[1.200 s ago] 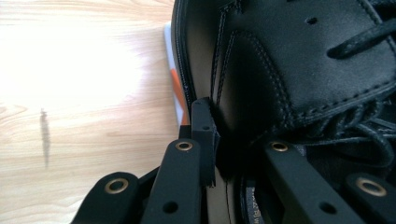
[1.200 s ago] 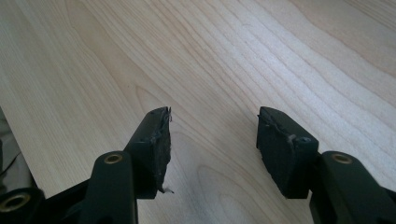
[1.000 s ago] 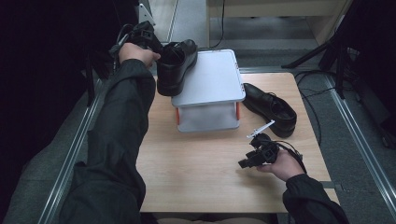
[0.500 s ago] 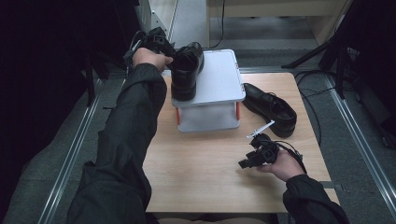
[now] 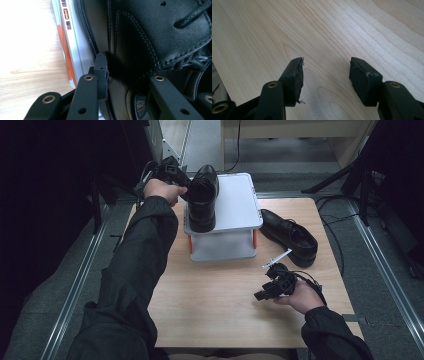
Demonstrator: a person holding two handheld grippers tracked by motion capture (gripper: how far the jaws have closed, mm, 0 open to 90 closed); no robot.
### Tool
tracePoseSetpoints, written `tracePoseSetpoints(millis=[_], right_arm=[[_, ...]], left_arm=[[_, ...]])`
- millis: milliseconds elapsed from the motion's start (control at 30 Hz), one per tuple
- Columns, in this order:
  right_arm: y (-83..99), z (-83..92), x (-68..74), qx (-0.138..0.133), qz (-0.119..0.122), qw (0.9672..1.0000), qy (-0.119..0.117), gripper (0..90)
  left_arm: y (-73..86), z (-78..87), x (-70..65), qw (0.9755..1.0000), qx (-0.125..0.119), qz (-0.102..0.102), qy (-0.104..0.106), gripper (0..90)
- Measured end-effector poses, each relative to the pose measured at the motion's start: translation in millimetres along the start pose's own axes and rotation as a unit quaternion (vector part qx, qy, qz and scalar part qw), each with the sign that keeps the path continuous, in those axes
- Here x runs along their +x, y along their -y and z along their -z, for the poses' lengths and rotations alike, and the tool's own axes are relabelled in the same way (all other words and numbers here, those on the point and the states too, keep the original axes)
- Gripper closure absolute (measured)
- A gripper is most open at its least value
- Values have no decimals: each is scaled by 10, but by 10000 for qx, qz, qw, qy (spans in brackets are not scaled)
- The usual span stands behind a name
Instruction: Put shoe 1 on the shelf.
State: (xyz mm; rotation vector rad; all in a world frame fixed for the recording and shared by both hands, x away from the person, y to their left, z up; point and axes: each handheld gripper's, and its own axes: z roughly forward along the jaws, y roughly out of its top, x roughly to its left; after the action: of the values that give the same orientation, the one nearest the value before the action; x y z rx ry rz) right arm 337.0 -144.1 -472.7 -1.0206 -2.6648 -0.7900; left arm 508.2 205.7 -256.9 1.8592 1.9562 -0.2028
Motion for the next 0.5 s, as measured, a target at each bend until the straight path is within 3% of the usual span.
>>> tracePoseSetpoints(millis=[433, 500], right_arm=[[-3, -6, -13, 3, -12, 10000, 27, 452], [-1, -5, -17, 8, -18, 10000, 28, 452]], left_arm=[[11, 17, 15, 9999, 82, -88, -115, 593], [14, 22, 17, 9999, 113, -103, -41, 543]])
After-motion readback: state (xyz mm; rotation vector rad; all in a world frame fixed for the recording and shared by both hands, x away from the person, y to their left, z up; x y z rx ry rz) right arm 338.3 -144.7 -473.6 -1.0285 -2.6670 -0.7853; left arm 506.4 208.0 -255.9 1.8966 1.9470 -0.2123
